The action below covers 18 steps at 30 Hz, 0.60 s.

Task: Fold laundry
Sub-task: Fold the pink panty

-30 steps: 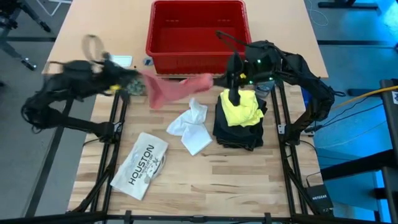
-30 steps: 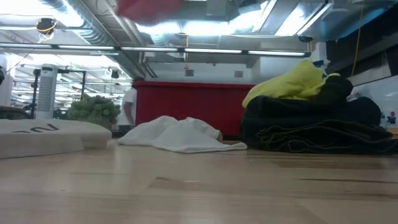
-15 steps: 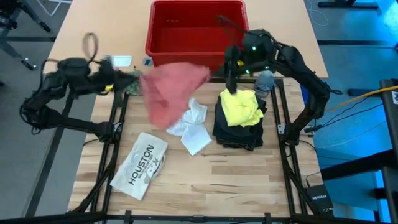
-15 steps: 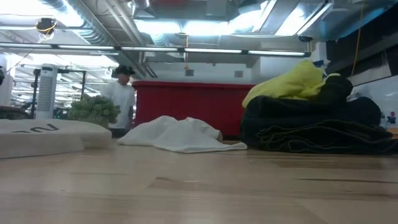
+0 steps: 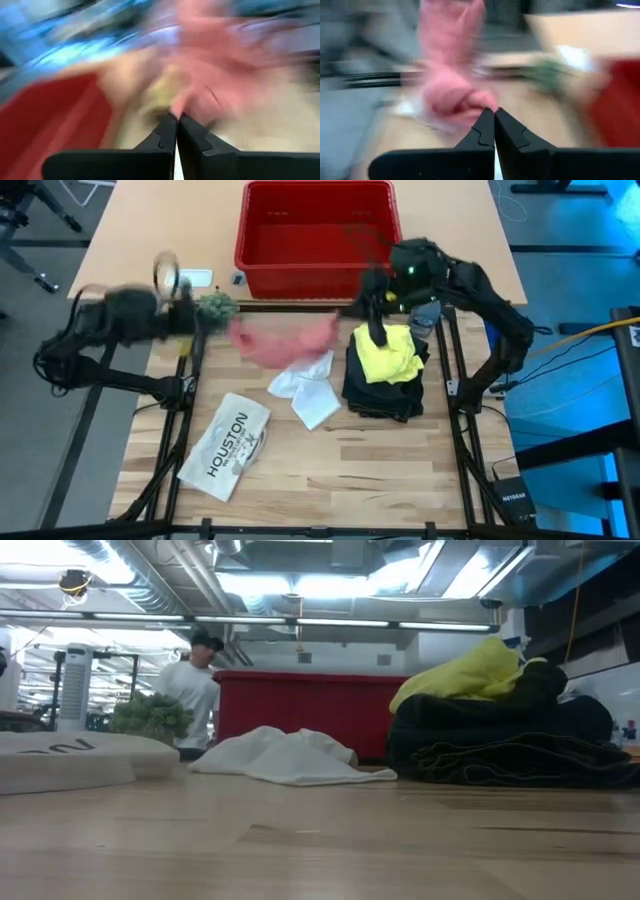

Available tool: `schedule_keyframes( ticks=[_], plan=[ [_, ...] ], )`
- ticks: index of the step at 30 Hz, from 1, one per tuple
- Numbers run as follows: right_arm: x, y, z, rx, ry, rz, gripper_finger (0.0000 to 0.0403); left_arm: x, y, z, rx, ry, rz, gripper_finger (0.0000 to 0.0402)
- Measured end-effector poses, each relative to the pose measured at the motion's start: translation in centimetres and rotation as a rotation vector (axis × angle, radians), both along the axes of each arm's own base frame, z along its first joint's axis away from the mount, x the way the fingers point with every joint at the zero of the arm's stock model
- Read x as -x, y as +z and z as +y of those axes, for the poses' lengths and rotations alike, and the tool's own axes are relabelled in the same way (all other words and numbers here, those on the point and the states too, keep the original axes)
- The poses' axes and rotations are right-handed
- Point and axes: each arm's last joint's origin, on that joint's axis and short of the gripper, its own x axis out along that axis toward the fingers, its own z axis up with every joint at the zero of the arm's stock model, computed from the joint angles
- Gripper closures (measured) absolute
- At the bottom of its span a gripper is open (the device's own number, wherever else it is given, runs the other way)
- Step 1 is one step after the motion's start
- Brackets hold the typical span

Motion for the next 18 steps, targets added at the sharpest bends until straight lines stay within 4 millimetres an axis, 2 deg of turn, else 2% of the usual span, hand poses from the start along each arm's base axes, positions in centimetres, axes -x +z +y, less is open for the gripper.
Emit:
schedule_keyframes(
  ticks=[2,3,7,11,18],
  plan=[
    [0.10,-0.34,-0.67,0.030,-0.085,0.037,0.0403,0.13,-0.25,0.47,-0.012,0.150,0.018,0.0401],
    [-0.12,-0.59,-0.85,0.024,-0.085,0.047,0.0403,0.28,-0.43,0.49,-0.014,0.164,0.030,0.0401],
    [-0.36,-0.65,-0.51,0.023,-0.062,0.045,0.0403,0.19,-0.16,0.27,-0.021,0.100,0.014,0.0401],
    [-0.21,-0.48,-0.56,0.056,-0.119,0.045,0.0403,0.09,-0.08,0.49,-0.028,0.163,-0.001,0.0401],
    [-0.40,-0.57,-0.39,0.051,-0.100,0.045,0.0403,-0.22,-0.10,0.56,-0.033,0.145,0.006,0.0401]
  ],
)
